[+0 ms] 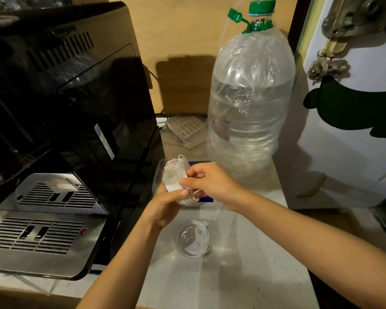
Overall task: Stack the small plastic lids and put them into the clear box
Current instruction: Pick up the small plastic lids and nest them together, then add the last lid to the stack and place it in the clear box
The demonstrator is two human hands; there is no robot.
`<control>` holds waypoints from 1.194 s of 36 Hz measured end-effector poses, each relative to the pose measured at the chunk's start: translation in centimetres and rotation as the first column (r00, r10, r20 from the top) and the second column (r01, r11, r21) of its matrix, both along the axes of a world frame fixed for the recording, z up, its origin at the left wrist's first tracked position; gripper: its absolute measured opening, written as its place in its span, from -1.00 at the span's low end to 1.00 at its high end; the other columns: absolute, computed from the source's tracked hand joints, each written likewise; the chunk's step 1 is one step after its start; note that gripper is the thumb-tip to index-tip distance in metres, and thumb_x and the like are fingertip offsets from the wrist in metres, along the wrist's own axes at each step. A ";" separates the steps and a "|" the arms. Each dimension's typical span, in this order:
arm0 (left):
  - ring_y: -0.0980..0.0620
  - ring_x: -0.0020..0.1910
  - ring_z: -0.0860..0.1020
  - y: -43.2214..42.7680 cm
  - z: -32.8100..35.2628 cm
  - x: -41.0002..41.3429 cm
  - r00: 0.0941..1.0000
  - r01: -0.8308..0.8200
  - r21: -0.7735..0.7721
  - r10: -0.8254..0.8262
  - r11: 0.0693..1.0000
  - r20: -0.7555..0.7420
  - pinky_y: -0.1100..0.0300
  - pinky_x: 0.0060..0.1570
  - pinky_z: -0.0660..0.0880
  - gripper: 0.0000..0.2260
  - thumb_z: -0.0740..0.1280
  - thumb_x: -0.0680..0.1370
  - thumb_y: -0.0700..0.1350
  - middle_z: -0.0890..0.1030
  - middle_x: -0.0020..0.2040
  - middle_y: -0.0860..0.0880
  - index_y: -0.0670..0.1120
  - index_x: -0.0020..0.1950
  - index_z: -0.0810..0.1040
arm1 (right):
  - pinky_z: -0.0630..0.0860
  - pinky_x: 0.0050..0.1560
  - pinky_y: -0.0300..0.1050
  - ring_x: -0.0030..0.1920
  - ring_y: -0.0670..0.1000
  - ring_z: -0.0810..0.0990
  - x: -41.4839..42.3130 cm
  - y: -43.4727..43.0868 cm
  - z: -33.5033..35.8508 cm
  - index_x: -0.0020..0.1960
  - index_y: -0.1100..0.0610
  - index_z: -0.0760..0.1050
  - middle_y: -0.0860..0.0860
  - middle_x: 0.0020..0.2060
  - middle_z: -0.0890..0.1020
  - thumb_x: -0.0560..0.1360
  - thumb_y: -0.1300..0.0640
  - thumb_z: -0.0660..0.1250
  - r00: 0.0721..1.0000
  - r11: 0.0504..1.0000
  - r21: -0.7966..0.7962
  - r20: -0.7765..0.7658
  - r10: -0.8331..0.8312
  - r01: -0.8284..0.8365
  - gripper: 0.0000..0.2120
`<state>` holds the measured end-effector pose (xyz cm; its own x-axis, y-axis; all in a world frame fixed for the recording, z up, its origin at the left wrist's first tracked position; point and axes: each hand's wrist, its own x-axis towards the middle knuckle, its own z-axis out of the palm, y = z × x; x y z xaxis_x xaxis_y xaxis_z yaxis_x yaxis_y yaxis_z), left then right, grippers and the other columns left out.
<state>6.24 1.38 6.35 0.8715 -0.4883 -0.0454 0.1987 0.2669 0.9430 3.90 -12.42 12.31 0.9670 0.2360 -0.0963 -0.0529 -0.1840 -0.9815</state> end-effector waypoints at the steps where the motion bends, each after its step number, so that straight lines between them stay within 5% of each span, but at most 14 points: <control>1: -0.14 0.10 0.52 0.1 0.0 0.0 1.000 -0.002 0.007 0.002 1.000 0.001 -0.03 0.12 0.50 -0.03 0.60 0.10 0.02 0.50 0.10 -0.21 -0.30 0.35 0.22 | 0.53 -0.24 -0.23 -0.34 -0.07 0.55 0.1 0.0 0.0 -0.24 0.16 0.52 0.07 -0.33 0.57 0.45 0.23 0.37 1.000 1.000 0.000 -0.014 0.011 -0.011 -0.90; 8: -0.09 0.08 0.57 0.4 -0.2 0.1 1.000 0.012 0.052 -0.013 0.999 0.028 0.11 0.04 0.55 -0.16 0.61 0.10 0.01 0.56 0.06 -0.15 -0.19 0.28 0.35 | 0.56 -0.10 -0.09 -0.21 0.07 0.57 0.6 -0.5 0.1 -0.06 0.36 0.54 0.19 -0.23 0.58 0.45 0.22 0.38 0.996 0.995 -0.066 -0.058 0.065 -0.069 -0.81; 13: -0.07 0.07 0.59 0.4 0.0 0.2 0.999 0.002 0.054 -0.004 0.999 0.050 0.16 -0.05 0.56 0.00 0.61 0.10 -0.03 0.53 0.09 -0.17 -0.22 0.40 0.14 | 0.55 -0.11 -0.08 -0.26 0.06 0.55 0.8 -0.6 0.5 -0.24 0.23 0.52 0.12 -0.33 0.55 0.45 0.24 0.38 0.993 0.988 -0.113 -0.060 0.099 -0.105 -0.89; 18: -0.06 0.01 0.61 0.5 -0.3 0.5 0.998 0.008 0.073 -0.013 0.997 0.069 0.15 -0.10 0.58 -0.09 0.53 0.13 -0.18 0.55 0.05 -0.16 -0.17 0.39 0.16 | 0.53 -0.23 -0.23 -0.37 -0.06 0.52 0.6 -0.6 0.6 -0.24 0.24 0.53 0.06 -0.43 0.52 0.45 0.22 0.38 0.993 0.982 -0.144 -0.039 0.115 -0.119 -0.88; 22: -0.07 -0.01 0.62 0.3 -0.2 0.4 0.998 0.017 0.050 -0.019 0.999 0.056 0.15 -0.11 0.57 0.04 0.62 0.07 -0.06 0.58 0.01 -0.18 -0.29 0.38 0.13 | 0.50 -0.18 -0.15 -0.28 0.11 0.47 0.5 -0.6 0.2 -0.11 0.46 0.50 0.19 -0.33 0.48 0.44 0.21 0.39 0.993 0.987 -0.111 -0.019 0.119 -0.120 -0.73; 24: -0.05 -0.02 0.62 0.3 0.0 0.2 0.998 0.045 0.051 -0.047 0.998 0.048 0.18 -0.10 0.57 -0.06 0.62 0.08 -0.03 0.64 -0.04 -0.11 -0.29 0.32 0.25 | 0.47 -0.18 -0.15 -0.28 0.10 0.46 0.5 -0.6 0.1 -0.09 0.47 0.49 0.18 -0.33 0.46 0.43 0.21 0.39 0.992 0.986 -0.109 -0.018 0.124 -0.125 -0.71; 27: 0.00 -0.05 0.64 0.2 0.3 0.1 0.993 0.094 0.069 -0.098 0.993 0.060 0.22 -0.11 0.57 -0.37 0.61 0.09 -0.02 0.69 -0.10 -0.05 -0.13 0.10 0.52 | 0.46 -0.34 -0.41 -0.41 -0.14 0.50 0.6 -0.7 0.1 -0.09 0.39 0.53 0.09 -0.39 0.49 0.43 0.21 0.40 0.987 0.979 -0.127 -0.032 0.155 -0.158 -0.78; 43: 0.00 -0.05 0.63 1.0 -0.9 -0.3 0.987 0.158 0.048 -0.159 0.986 0.006 0.20 -0.11 0.58 -0.31 0.61 0.09 -0.03 0.69 -0.09 -0.04 -0.16 0.14 0.45 | 0.58 -0.05 -0.17 -0.07 0.09 0.59 0.9 0.0 -1.0 0.15 0.38 0.45 0.36 0.03 0.59 0.47 0.23 0.34 0.940 0.949 -0.091 -0.198 0.278 -0.301 -0.68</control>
